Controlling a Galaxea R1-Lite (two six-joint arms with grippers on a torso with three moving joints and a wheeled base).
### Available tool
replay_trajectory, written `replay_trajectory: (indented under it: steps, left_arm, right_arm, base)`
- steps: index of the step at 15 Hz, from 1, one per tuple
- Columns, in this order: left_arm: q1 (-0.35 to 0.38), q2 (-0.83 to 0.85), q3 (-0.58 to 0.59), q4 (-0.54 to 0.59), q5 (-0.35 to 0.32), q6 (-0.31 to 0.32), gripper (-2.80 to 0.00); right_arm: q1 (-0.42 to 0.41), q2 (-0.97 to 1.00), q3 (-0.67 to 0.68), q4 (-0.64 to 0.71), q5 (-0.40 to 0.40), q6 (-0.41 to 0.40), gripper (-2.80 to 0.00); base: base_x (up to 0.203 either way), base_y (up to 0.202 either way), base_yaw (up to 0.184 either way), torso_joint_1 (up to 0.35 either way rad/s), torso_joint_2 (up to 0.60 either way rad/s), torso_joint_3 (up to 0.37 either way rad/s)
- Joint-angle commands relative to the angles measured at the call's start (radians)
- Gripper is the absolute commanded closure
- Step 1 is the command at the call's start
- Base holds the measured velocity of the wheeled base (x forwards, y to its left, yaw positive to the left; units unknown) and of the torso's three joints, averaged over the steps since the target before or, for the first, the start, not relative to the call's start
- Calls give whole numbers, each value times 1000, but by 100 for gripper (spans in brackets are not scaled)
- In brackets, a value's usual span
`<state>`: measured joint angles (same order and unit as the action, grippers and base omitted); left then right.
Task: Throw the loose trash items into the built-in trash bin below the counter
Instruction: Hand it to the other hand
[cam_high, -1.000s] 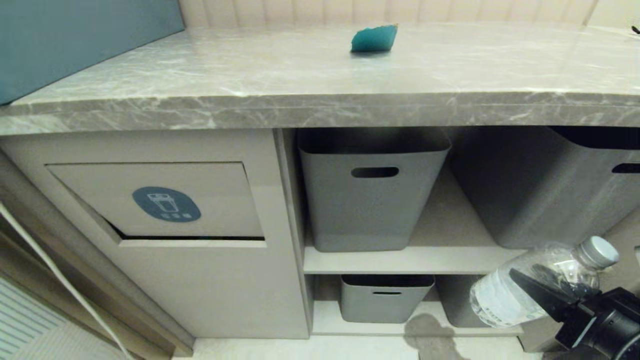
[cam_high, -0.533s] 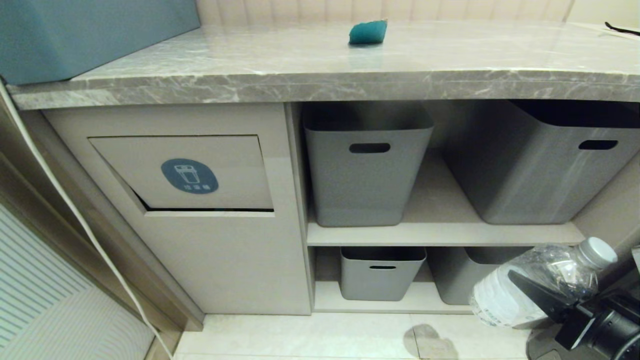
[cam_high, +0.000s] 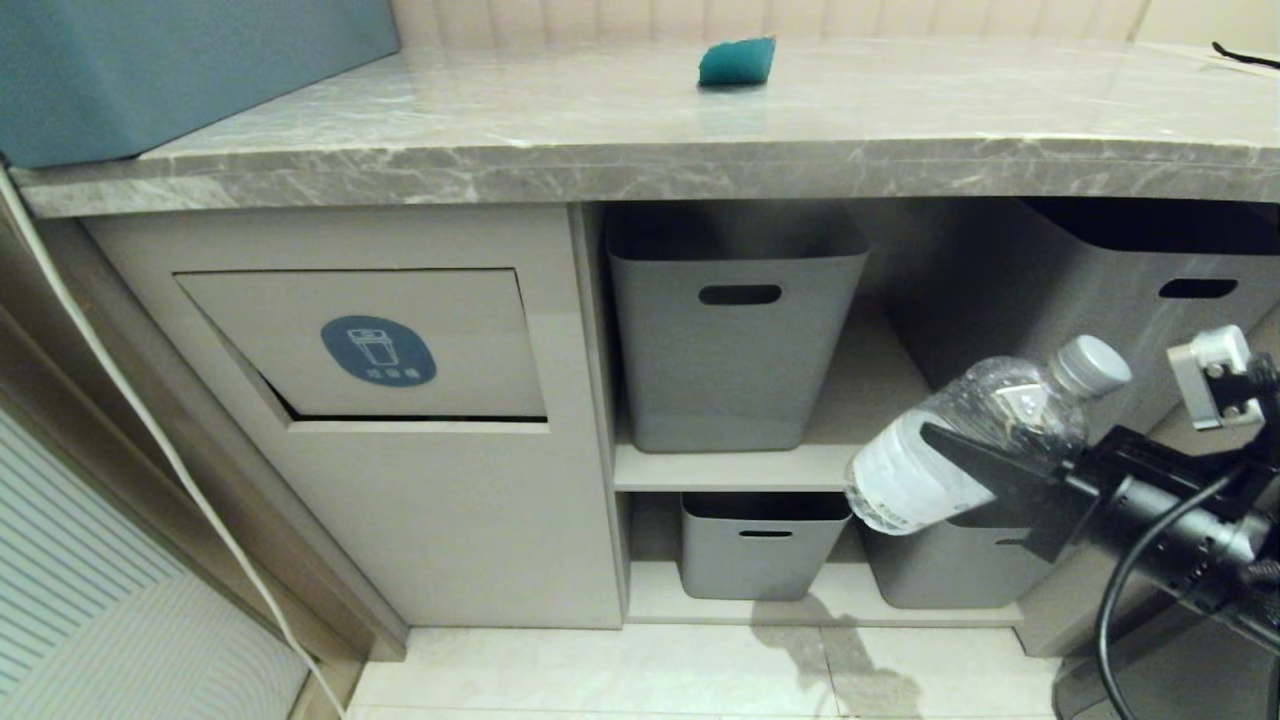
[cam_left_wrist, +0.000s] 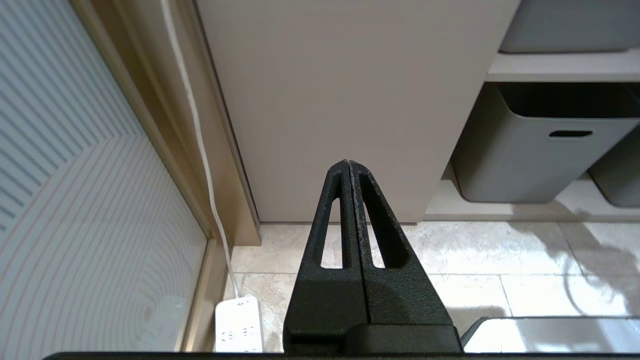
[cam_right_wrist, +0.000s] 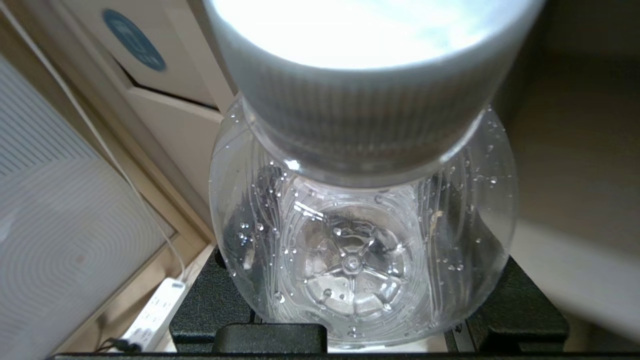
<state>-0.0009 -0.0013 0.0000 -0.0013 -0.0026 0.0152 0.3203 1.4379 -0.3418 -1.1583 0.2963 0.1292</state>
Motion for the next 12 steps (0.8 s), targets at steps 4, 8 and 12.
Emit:
replay_trajectory:
  steps: [4, 8, 12]
  left_arm:
    - [-4, 128, -161, -63, -156, 41, 0]
    - [-10, 464, -401, -83, -613, 77, 0]
    - [-69, 712, -455, -119, -751, 142, -280]
  right_arm:
    - [72, 116, -93, -5, 15, -61, 0]
    - [148, 113, -104, -4, 17, -60, 0]
    - [154, 122, -94, -4, 18, -60, 0]
  base:
    - [0, 0, 0, 0, 0, 0]
    - [0, 0, 0, 0, 0, 0]
    - [0, 0, 0, 0, 0, 0]
